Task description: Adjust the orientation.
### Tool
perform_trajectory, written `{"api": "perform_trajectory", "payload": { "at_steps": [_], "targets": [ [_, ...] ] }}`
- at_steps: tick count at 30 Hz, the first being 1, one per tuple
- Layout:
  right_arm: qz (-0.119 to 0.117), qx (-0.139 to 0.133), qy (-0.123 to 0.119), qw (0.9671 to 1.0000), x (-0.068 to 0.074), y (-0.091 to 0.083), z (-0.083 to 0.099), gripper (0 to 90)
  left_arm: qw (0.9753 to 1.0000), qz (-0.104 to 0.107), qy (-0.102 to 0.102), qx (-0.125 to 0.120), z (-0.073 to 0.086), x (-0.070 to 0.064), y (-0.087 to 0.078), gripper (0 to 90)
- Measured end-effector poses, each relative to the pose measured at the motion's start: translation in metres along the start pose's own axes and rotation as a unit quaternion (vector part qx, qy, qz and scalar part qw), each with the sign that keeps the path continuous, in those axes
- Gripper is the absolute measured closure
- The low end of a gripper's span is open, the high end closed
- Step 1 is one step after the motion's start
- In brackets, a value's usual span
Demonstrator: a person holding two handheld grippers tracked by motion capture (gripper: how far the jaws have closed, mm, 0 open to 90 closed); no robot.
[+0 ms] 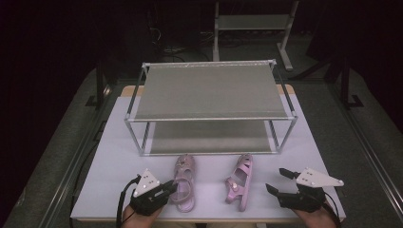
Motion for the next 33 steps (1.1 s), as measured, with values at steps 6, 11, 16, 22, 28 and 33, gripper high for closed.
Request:
{"api": "perform_trajectory", "payload": {
  "at_steps": [6,11,16,22,28,33],
  "targets": [
    [0.001,-0.001,-0.002,1.0000,0.001,0.000,-0.001,26.6,0.9997,-0.018,0.010,-0.009,-0.001,0.003,-0.004,83.9],
    [0.001,-0.001,-0.001,1.0000,0.000,0.000,0.000,26.6,0.9995,-0.018,0.000,-0.025,-0.004,0.005,-0.010,84.2],
    [0.004,-0.004,0.006,1.0000,-0.003,-0.002,0.000,26.6,0.9982,-0.024,-0.015,-0.053,-0.012,0.007,-0.016,84.2],
    [0.003,-0.005,0.004,1.0000,-0.002,-0.001,0.000,26.6,0.9956,-0.037,-0.028,-0.082,-0.025,0.007,-0.010,84.2],
    [0.001,-0.005,0.003,1.0000,-0.002,-0.001,-0.001,26.6,0.9929,-0.049,-0.040,-0.100,-0.035,0.005,0.008,84.2],
    [-0.001,-0.006,0.003,1.0000,-0.003,-0.002,0.000,26.6,0.9912,-0.054,-0.048,-0.111,-0.040,0.005,0.023,84.2]
  ]
}}
Point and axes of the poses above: each handheld gripper's, and its own axes: y roughly forward along the jaws, z roughly out of its underside, x roughly to its left, the point moved 3 cm from there along y, roughly forward along the jaws, and after that the axes turned 6 degrees about y, right-handed, at the moved point
